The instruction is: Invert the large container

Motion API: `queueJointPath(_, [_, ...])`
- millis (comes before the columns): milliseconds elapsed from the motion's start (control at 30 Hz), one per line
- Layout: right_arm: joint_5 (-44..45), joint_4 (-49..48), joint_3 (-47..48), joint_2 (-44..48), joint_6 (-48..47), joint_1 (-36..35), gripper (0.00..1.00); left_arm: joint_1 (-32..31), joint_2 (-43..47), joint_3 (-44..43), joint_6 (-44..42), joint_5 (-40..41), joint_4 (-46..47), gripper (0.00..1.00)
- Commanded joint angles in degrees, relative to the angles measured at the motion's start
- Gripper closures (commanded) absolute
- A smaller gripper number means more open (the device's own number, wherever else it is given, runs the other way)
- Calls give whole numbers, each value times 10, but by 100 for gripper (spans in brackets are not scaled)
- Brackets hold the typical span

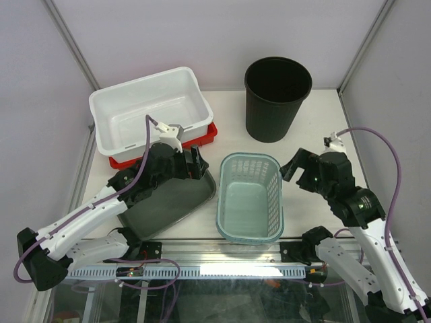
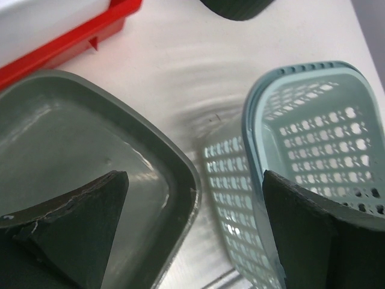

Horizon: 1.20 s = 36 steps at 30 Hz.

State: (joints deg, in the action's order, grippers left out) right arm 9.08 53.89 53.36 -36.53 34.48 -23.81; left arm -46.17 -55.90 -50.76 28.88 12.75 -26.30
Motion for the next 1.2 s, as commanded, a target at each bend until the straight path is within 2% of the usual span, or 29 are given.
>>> queueJointPath(0, [-125, -44, -22, -1, -38, 1, 0, -8, 16, 11, 26, -50, 49, 1])
queueJointPath(167, [-162, -36, -43, -9, -45, -5, 1, -16, 14, 34, 46, -73, 62, 1])
queueJointPath(333, [-88, 8, -41, -47, -24, -45, 0, -17, 7, 42, 55, -76, 77, 1])
queueJointPath(467, [9, 41, -31, -74, 23, -88, 1, -17, 2, 40, 57, -84, 82, 1])
queueJointPath(533, [30, 43, -28, -75, 30, -100, 10, -17, 1, 42, 57, -84, 82, 1])
queueJointPath(600, [37, 43, -25, -80, 31, -106, 25, -16, 0, 46, 58, -85, 82, 1])
queueJointPath(700, [31, 41, -22, -91, 37, -120, 55, -16, 0, 52, 58, -87, 82, 1])
queueJointPath(767, [39, 40, -22, -95, 48, -135, 80, -16, 2, 53, 60, -87, 82, 1])
queueJointPath(800, [45, 41, -19, -96, 53, -141, 88, -17, 2, 54, 61, -87, 82, 1])
queueJointPath(933, [64, 32, -16, -91, 62, -152, 100, -16, 0, 51, 58, -88, 82, 1])
queueJointPath(1033, [111, 25, -2, -85, 63, -152, 100, -16, -5, 47, 56, -88, 82, 1])
queueJointPath(1167, [220, 26, 35, -103, 43, -152, 100, -17, -8, 45, 55, -91, 82, 1])
